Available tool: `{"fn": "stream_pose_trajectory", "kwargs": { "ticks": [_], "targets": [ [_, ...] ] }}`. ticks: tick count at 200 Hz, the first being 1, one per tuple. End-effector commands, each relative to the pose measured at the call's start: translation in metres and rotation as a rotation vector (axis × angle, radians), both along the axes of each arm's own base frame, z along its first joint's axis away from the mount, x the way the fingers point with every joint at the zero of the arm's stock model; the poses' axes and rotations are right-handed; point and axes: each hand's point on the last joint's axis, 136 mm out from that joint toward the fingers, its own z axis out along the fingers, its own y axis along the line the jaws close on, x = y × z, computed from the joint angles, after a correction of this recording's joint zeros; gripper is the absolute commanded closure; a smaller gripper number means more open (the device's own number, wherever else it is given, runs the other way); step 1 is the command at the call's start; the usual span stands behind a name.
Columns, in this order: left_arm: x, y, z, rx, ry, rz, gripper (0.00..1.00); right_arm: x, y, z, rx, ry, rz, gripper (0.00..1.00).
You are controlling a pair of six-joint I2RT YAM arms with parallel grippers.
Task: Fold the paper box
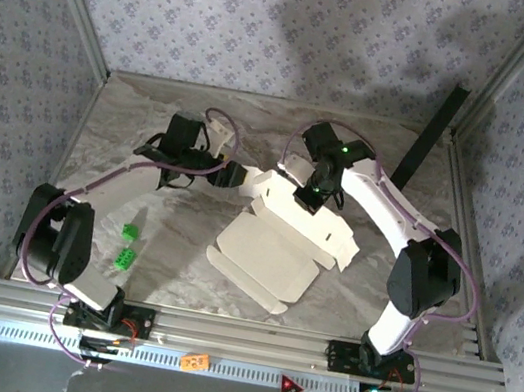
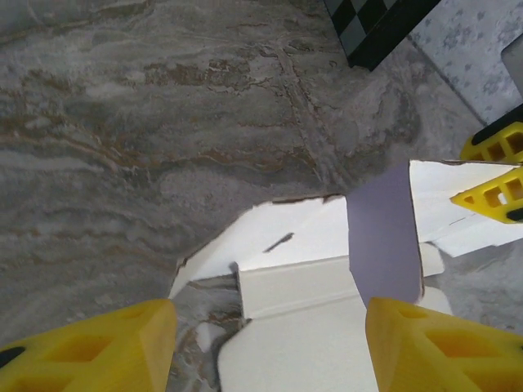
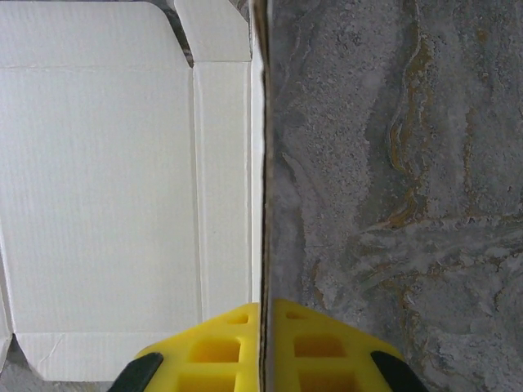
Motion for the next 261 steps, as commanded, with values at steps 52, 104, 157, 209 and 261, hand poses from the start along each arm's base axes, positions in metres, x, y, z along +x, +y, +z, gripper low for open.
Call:
{"fn": "stream_pose_trajectory", "kwargs": {
  "ticks": [52, 104, 157, 209, 261],
  "targets": [
    [0.016, -0.007, -0.017, 0.087, -0.002, -0.112, 0.41, -0.003, 0.001, -0.001, 0.023, 0.041, 0.036, 1.0],
    [0.014, -0.011, -0.032, 0.09, 0.066, -0.137, 0.67, 0.003, 0.001, 0.001, 0.031, 0.023, 0.018, 1.0],
    [0.013, -0.021, -0.013, 0.02, 0.094, -0.123, 0.85, 0.025, -0.003, 0.006, 0.042, -0.048, -0.12, 1.0],
    [0.008, -0.04, 0.0, -0.009, 0.123, -0.127, 0.89, 0.042, -0.009, 0.008, 0.026, -0.119, -0.26, 1.0],
    [0.006, -0.053, -0.011, -0.04, 0.192, -0.086, 0.91, 0.049, -0.011, 0.01, 0.014, -0.192, -0.37, 1.0]
  ]
}}
